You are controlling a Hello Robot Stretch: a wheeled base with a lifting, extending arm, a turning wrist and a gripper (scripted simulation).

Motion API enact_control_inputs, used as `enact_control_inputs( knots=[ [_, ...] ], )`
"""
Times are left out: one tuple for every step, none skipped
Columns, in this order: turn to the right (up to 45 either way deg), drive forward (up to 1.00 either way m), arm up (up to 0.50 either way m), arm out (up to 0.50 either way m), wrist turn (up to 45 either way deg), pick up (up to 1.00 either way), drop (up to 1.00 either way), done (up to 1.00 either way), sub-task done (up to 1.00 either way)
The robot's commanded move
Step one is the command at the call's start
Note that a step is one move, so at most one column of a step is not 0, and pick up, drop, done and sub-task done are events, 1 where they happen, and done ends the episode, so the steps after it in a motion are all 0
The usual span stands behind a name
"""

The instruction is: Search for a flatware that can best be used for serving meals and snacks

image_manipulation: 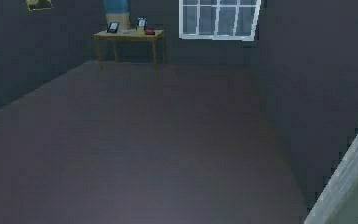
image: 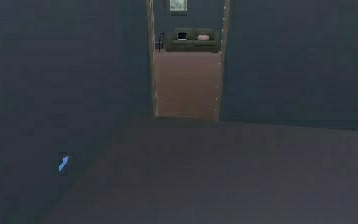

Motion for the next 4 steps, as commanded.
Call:
enact_control_inputs(
  knots=[
    [0.0,1.0,0.0,0.0,0.0,0.0,0.0,0.0,0.0],
    [0.0,1.0,0.0,0.0,0.0,0.0,0.0,0.0,0.0],
    [18.0,0.0,0.0,0.0,0.0,0.0,0.0,0.0,0.0],
    [0.0,0.05,0.0,0.0,0.0,0.0,0.0,0.0,0.0]
  ],
)
